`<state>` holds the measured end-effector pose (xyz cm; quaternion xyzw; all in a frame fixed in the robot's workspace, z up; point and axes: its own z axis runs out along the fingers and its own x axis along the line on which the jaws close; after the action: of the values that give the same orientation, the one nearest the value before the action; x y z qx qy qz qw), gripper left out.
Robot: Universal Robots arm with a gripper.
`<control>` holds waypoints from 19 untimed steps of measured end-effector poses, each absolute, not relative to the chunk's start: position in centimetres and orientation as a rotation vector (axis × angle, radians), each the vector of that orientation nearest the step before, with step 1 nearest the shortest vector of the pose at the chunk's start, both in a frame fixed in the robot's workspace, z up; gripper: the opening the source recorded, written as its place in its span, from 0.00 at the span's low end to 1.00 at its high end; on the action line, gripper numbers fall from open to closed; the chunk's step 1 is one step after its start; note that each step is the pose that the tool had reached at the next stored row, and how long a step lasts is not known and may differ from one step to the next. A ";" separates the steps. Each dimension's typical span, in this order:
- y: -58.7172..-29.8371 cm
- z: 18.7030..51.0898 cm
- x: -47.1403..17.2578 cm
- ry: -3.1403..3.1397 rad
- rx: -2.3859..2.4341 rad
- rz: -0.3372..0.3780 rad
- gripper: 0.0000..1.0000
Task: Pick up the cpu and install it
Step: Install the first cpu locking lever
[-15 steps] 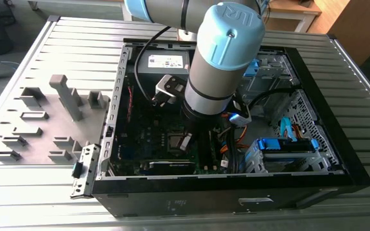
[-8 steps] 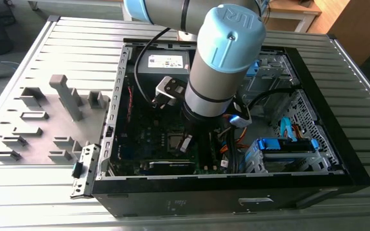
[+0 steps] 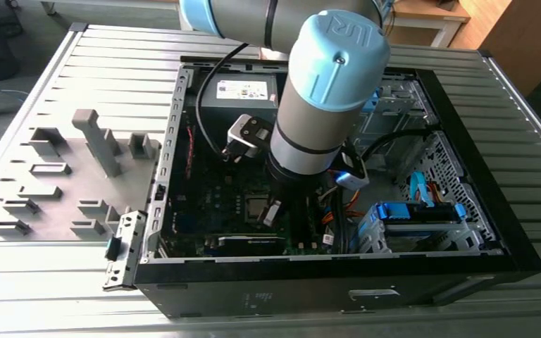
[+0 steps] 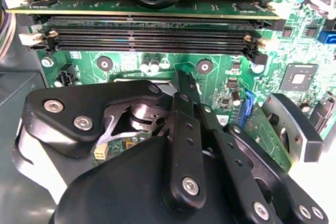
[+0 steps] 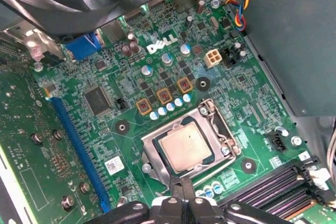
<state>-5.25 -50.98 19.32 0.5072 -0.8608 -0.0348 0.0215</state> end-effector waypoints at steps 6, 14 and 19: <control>-51.1 19.1 -4.8 -2.669 1.573 -0.112 0.11; -51.3 19.0 -4.7 -2.673 1.576 -0.126 0.11; -51.3 18.9 -4.5 -2.675 1.577 -0.134 0.11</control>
<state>-4.48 -51.34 18.94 0.5073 -0.8605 -0.0430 0.0166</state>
